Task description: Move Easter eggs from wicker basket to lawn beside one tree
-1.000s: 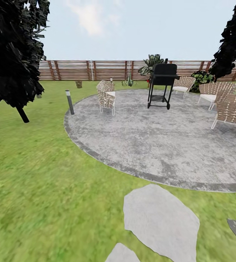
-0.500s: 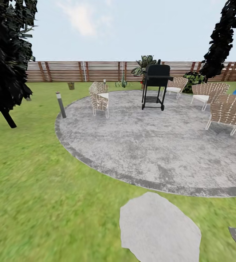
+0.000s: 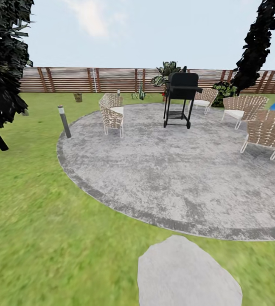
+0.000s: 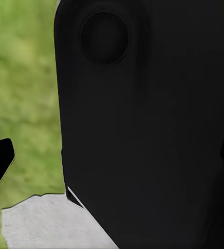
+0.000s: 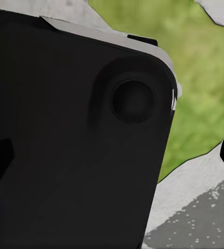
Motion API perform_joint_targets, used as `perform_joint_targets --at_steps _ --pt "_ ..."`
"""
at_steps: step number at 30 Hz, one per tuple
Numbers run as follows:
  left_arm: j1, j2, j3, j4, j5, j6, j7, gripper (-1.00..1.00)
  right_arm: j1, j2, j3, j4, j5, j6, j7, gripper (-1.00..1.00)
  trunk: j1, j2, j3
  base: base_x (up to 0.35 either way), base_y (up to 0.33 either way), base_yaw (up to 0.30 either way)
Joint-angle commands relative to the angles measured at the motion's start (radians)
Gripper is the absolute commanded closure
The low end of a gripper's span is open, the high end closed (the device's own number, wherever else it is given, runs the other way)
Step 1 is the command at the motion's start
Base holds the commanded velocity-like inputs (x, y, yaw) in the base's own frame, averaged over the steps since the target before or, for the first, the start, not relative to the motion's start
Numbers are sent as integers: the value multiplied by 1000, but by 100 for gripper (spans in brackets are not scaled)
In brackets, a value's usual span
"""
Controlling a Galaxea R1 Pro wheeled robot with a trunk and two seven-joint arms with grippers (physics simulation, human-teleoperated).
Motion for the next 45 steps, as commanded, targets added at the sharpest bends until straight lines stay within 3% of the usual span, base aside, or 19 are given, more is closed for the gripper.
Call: perform_joint_targets --at_steps 1,45 --pt "0 0 0 0 1 -1 0 -100 0 0 3 1 3 -3 0 -100 1 0 -1 340 0 0" --pt "0 0 0 0 1 -1 0 -100 0 1 3 1 1 -1 0 -100 1 0 -1 339 0 0"
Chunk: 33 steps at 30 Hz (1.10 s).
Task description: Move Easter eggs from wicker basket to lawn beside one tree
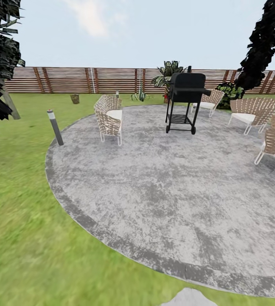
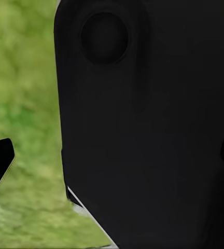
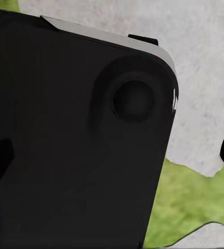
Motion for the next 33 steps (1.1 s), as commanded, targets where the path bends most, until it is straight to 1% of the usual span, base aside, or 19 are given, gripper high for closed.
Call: perform_joint_targets --at_steps 1,33 --pt "0 0 0 0 1 -1 0 -100 0 0 3 1 4 -3 0 -100 1 0 -1 339 0 0" --pt "0 0 0 0 1 -1 0 -100 -1 -2 3 1 8 -4 0 -100 1 0 -1 339 0 0"
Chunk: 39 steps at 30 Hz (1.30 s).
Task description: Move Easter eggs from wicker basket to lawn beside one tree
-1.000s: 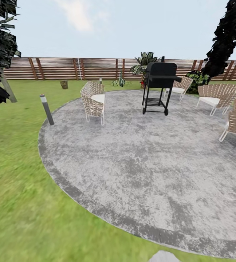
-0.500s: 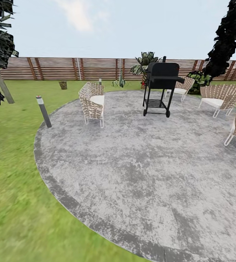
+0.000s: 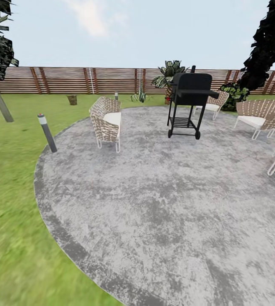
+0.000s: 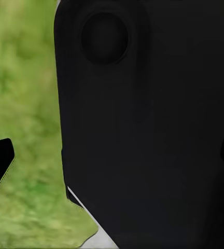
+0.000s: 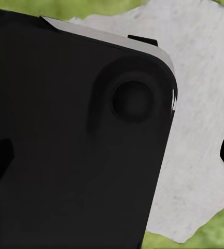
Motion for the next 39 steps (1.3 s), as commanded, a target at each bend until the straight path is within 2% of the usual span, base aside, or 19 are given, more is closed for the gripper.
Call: perform_joint_targets --at_steps 1,20,31,39 --pt "0 0 0 0 1 -1 0 -100 0 0 3 0 3 -3 0 -100 1 0 -1 339 0 0" --pt "0 0 0 0 1 -1 0 -100 0 1 3 1 5 -3 0 -100 1 0 -1 339 0 -6" --pt "0 0 0 0 1 -1 0 -100 0 1 3 0 5 -3 0 -100 1 0 -1 339 0 -194" --pt "0 0 0 0 1 -1 0 -100 0 2 3 1 3 -3 0 -100 1 0 -1 339 0 -23"
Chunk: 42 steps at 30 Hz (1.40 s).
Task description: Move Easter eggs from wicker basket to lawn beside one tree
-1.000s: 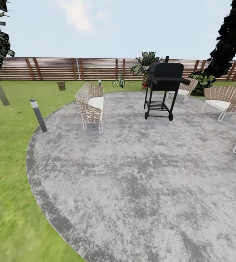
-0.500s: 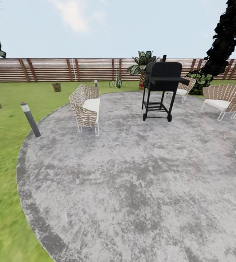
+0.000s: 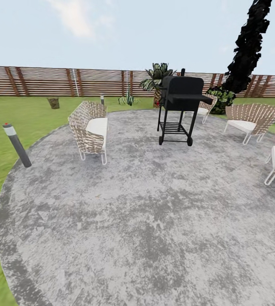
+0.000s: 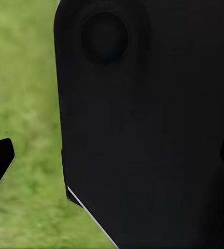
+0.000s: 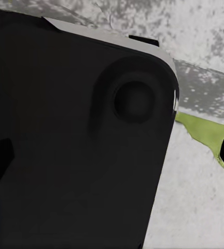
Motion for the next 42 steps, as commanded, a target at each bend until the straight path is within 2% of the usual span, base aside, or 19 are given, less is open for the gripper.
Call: perform_joint_targets --at_steps 1,42 --pt "0 0 0 0 1 -1 0 -100 -1 0 3 1 3 -3 0 -100 1 0 -1 339 0 -1" --pt "0 0 0 0 1 -1 0 -100 0 -2 3 1 0 -1 0 -100 1 0 -1 339 0 0"
